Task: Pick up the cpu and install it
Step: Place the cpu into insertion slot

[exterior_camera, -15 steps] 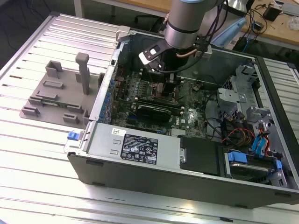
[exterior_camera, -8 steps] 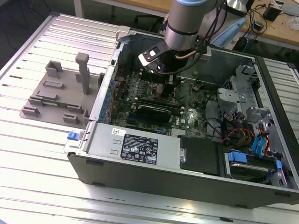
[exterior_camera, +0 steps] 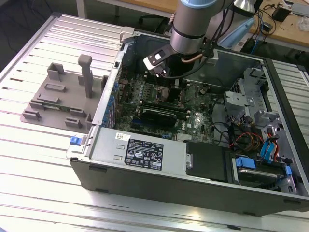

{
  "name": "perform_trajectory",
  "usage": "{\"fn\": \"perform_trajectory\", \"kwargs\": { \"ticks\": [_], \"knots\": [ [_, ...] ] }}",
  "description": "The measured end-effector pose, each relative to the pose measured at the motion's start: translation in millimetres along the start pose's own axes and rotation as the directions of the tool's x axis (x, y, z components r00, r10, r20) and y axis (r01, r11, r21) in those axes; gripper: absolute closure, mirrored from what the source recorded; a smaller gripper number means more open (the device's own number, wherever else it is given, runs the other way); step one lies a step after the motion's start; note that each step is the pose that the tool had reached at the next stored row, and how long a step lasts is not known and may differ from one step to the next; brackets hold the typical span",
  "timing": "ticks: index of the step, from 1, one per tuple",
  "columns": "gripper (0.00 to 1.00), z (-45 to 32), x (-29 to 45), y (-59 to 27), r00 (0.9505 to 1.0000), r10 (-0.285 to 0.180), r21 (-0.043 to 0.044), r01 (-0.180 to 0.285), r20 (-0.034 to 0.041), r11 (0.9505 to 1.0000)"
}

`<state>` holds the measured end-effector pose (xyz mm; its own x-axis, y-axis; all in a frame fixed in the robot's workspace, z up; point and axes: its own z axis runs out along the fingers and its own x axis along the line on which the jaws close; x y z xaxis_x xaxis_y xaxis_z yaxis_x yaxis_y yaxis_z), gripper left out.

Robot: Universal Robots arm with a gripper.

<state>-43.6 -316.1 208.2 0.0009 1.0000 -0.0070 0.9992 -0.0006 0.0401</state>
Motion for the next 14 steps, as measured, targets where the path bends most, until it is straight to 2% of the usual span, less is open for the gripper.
{"fn": "perform_trajectory", "kwargs": {
  "ticks": [3,14],
  "knots": [
    [0.45,5.3,0.0,-0.3,1.0000,0.000,0.0000,0.000,-0.0009,1.0000],
    [0.45,8.4,1.8,0.5,1.0000,0.000,0.0002,0.000,-0.0023,1.0000]
  ]
}}
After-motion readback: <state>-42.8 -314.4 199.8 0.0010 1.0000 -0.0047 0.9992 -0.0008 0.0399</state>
